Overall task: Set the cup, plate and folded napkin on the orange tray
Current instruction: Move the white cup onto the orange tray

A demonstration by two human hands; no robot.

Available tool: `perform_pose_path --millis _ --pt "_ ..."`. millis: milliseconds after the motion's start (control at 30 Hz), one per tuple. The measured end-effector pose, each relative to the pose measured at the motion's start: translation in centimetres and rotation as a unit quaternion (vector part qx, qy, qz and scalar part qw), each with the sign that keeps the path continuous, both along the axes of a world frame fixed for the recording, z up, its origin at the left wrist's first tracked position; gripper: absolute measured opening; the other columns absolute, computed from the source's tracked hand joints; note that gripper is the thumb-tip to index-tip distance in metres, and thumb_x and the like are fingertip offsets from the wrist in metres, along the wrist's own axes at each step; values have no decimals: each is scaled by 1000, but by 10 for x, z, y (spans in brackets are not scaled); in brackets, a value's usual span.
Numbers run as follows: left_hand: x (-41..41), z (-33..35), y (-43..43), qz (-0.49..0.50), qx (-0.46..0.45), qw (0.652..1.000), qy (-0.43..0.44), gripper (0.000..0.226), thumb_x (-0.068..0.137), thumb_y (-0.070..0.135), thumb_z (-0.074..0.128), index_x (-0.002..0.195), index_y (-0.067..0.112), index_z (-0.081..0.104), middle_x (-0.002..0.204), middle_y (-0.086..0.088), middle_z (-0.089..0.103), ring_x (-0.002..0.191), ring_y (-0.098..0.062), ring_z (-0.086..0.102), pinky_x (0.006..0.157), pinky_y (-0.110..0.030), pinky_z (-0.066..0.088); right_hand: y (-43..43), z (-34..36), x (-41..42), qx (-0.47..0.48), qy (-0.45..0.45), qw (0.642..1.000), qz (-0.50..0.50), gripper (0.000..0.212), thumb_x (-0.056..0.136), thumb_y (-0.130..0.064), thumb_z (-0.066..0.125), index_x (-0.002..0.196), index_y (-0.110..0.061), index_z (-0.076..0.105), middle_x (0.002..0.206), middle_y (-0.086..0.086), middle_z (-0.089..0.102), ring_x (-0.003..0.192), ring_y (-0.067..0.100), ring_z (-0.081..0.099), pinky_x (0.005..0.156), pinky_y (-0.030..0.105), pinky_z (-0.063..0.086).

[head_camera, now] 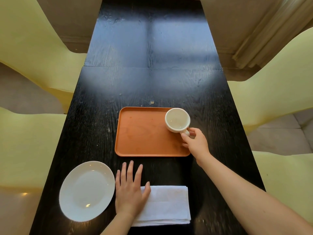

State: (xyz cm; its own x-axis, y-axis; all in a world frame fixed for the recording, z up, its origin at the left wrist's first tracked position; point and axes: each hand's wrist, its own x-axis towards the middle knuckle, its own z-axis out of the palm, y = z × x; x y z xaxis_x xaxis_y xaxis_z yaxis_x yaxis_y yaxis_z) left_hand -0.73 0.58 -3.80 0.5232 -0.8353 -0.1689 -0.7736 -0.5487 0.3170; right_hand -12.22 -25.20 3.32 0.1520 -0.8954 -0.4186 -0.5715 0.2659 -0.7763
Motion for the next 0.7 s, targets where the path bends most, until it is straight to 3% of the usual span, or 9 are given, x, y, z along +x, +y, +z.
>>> perform_pose_path --millis 100,233,300,367,500,600,700 --pt "1 6 -1 9 -1 1000 14 68 84 54 43 144 23 50 157 -13 39 151 -34 24 123 -48 9 26 6 -18 -37 30 999 -17 37 98 -23 67 133 -19 57 112 -6 61 97 17 68 78 33 61" --pt "9 12 5 -9 17 998 54 67 94 57 36 154 28 32 167 -6 17 156 -25 -1 125 -39 -8 77 4 -56 -38 49 998 25 28 96 -20 68 123 -25 63 103 -8 68 90 11 69 80 34 63" --pt "13 17 7 -10 21 996 86 66 97 55 39 155 25 28 169 -4 10 155 -21 -6 124 -37 -8 97 0 -70 -34 89 994 58 27 95 -20 69 122 -23 66 104 -8 68 93 9 67 85 37 62" --pt "13 24 11 -2 31 993 116 65 99 51 39 156 24 24 169 -3 7 155 -19 -6 123 -35 -2 112 -3 -76 -39 116 990 74 26 95 -18 70 121 -19 68 106 -6 68 92 5 64 84 29 57" --pt "9 46 37 48 0 986 159 57 98 39 49 151 24 36 164 -1 25 153 -18 17 120 -34 22 130 -1 -70 -79 145 981 104 25 95 -14 71 120 -16 70 113 -2 69 96 7 61 86 26 53" --pt "15 60 64 89 -54 985 137 41 96 28 56 136 20 57 137 5 54 123 -10 49 103 -26 41 142 5 -54 -117 141 971 153 26 92 -12 73 117 -18 71 109 -5 69 97 7 62 87 25 54" --pt "22 68 89 121 -76 981 131 27 94 19 60 121 16 65 114 5 60 100 -9 55 87 -23 47 152 7 -39 -148 144 954 218 25 91 -11 74 115 -19 72 107 -6 68 99 7 60 85 23 50"
